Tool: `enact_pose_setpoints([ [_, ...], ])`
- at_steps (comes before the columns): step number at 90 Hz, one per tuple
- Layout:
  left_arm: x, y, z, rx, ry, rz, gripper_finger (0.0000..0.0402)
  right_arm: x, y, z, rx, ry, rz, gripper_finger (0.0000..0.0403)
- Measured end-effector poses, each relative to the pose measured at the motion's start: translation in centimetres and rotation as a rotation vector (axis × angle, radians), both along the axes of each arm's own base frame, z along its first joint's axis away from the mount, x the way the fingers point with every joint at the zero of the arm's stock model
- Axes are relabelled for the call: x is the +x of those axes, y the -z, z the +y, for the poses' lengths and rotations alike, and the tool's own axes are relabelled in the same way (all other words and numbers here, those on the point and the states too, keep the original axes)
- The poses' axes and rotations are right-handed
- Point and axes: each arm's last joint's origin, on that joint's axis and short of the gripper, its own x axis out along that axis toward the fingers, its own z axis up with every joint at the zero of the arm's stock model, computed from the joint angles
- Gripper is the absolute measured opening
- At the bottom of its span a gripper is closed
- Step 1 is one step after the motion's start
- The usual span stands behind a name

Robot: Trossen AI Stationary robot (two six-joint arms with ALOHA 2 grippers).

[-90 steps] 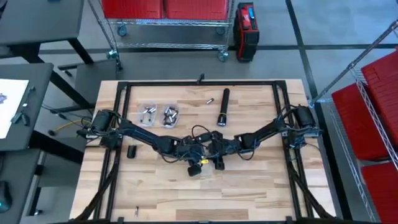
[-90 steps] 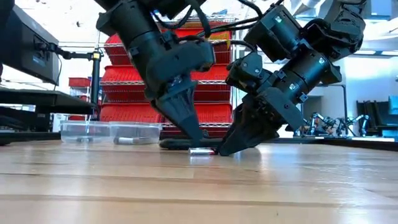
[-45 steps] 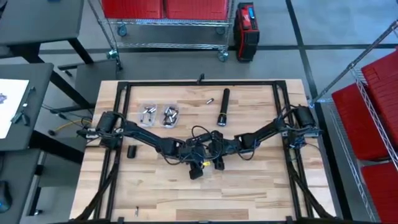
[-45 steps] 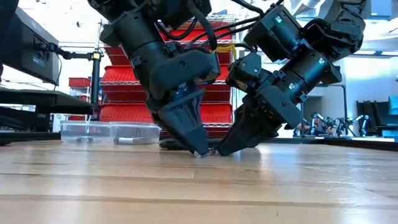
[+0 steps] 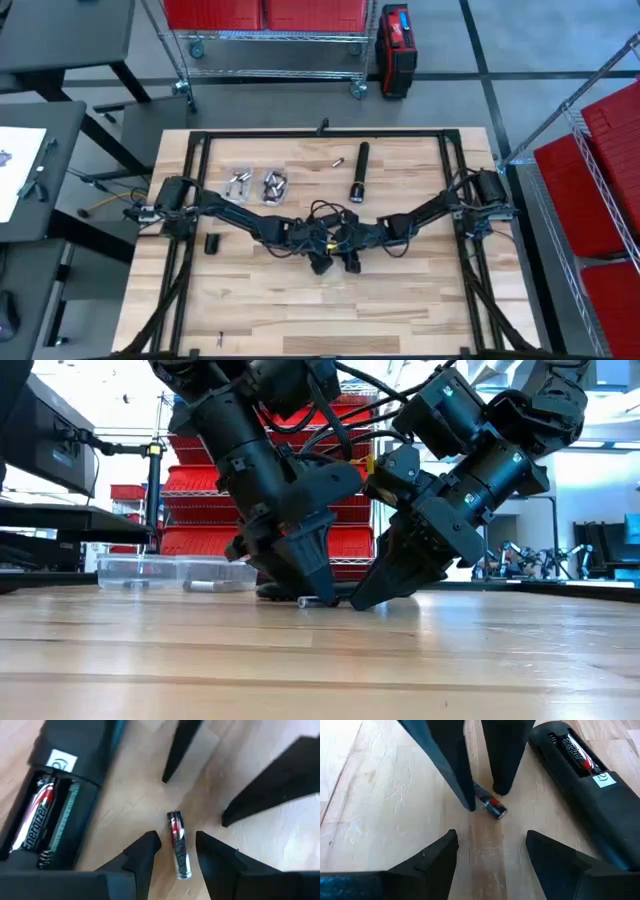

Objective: Insert battery
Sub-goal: Insert the silver battery into the remote control battery compartment

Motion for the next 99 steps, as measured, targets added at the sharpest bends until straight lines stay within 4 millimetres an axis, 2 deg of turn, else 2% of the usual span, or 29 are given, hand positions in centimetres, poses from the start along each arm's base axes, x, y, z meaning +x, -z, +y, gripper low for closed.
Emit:
enact_pose_setpoints([
  [33,-0.3,0.2,0.5,0.050,0.008,0.049,0.0122,0.0,0.0,0.0,0.000,0.001,-0.001,0.0228],
  [42,-0.3,0.3,0.6,0.088,0.046,0.063,0.0099,0.0,0.0,0.0,0.000,0.001,-0.001,0.0228],
  [61,-0.4,0.3,0.6,0.140,0.107,0.078,0.0014,0.0,0.0,0.0,-0.001,0.001,0.000,0.0228],
  [86,-0.4,0.0,0.6,0.173,0.155,0.080,0.0005,0.0,0.0,0.0,0.000,0.001,0.001,0.0228],
  [99,-0.5,-0.8,0.6,0.193,0.182,0.073,0.0003,0.0,0.0,0.0,0.000,0.000,0.001,0.0228],
])
